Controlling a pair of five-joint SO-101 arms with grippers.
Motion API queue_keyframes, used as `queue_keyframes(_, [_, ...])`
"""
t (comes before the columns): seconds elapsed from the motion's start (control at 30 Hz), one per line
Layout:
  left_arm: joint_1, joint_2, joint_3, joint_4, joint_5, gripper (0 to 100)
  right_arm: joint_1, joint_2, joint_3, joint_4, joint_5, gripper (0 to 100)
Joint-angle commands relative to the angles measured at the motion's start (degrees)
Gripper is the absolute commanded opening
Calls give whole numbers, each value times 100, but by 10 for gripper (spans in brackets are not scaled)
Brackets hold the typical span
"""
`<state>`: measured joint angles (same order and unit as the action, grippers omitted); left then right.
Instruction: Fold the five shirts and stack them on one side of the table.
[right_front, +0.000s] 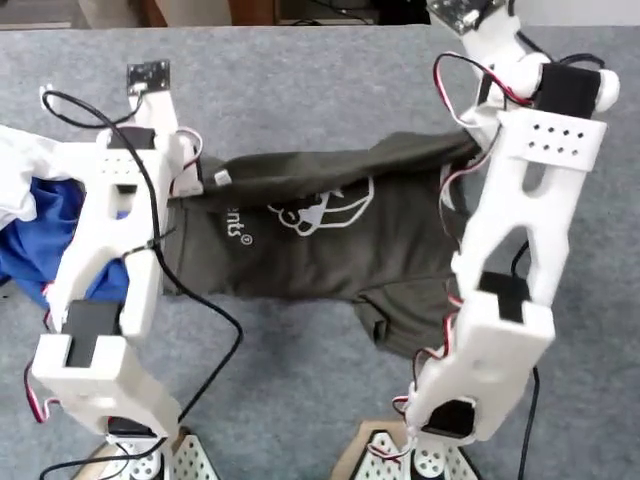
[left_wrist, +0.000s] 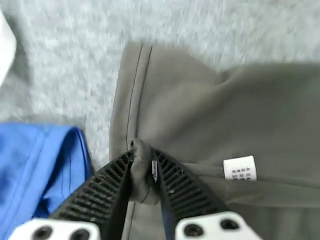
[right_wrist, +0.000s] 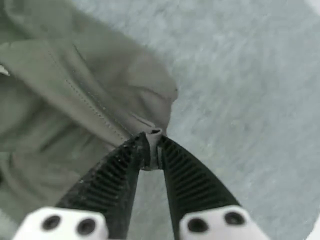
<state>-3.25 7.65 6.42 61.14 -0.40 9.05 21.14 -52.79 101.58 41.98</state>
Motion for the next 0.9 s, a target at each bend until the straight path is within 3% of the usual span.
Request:
queue_keyframes(0.0, [9, -470, 413, -158, -114, 19, 145, -787, 681, 26, -44, 4])
queue_keyframes(0.27, [-158, -796, 1433, -738, -492, 19, 382, -2079, 3143, -615, 264, 4])
queue_keyframes(0.57, [-158, -796, 1653, -800, -492, 19, 690, -4303, 7266, -2453, 422, 4])
queue_keyframes(0.7, [-62, -822, 2127, -853, -1002, 19, 1077, -4743, 8163, -2673, 431, 4])
queue_keyframes(0.87, [-220, -787, 2391, -1134, -1046, 19, 1182, -5182, 8998, -2699, 686, 4])
